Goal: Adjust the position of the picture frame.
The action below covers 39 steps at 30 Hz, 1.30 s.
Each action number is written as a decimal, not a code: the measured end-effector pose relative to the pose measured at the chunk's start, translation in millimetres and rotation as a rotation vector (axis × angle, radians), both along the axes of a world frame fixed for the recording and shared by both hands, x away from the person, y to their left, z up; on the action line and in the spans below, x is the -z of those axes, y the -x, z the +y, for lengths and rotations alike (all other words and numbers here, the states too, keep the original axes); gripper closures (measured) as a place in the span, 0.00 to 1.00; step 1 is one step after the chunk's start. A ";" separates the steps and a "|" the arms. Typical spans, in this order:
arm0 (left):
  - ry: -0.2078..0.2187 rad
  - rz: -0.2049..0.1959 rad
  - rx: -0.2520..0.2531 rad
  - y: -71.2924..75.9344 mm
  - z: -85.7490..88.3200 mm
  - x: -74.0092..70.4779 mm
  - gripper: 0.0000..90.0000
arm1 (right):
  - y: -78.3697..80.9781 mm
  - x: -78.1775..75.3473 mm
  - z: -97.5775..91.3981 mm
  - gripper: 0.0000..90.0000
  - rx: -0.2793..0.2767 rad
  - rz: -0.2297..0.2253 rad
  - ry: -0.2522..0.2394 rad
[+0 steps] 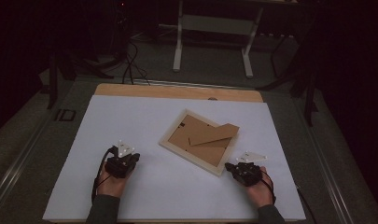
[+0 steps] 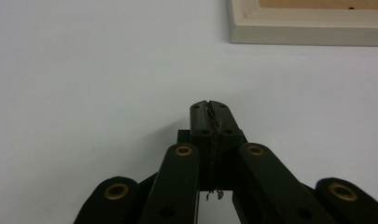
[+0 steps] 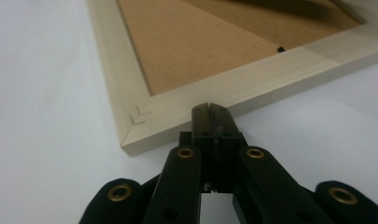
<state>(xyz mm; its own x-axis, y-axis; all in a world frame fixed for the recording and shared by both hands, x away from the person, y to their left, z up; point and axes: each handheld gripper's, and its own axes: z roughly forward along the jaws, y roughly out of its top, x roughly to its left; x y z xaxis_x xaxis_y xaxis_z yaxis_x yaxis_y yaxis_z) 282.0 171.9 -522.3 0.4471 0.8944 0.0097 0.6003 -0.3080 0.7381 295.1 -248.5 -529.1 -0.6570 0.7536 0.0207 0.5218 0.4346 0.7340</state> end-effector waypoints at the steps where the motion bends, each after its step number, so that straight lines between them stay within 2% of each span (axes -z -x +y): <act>1: -0.001 0.000 0.000 0.0 -0.1 0.0 1.00 | 0.4 0.1 2.1 1.00 -0.008 -0.001 0.001; 9: -0.003 0.005 0.004 -0.4 -1.9 1.0 1.00 | 1.7 0.6 20.9 1.00 -0.055 -0.006 0.006; 14: -0.008 0.009 0.011 -0.1 -3.3 1.7 1.00 | 0.6 1.3 37.4 1.00 -0.106 -0.015 0.018; 27: -0.015 0.010 0.011 -0.5 -5.2 3.2 1.00 | -9.7 1.9 71.2 1.00 -0.188 -0.002 0.001; 34: -0.018 0.006 0.007 -0.9 -4.1 3.3 1.00 | -15.9 3.6 93.5 1.00 -0.225 0.004 0.022; 36: -0.017 0.005 0.005 -0.9 -3.6 3.2 1.00 | -17.0 6.2 99.6 1.00 -0.231 0.002 0.049; 39: -0.015 0.005 0.003 -0.9 -2.9 3.1 1.00 | -18.4 5.4 100.8 1.00 -0.238 0.005 0.050</act>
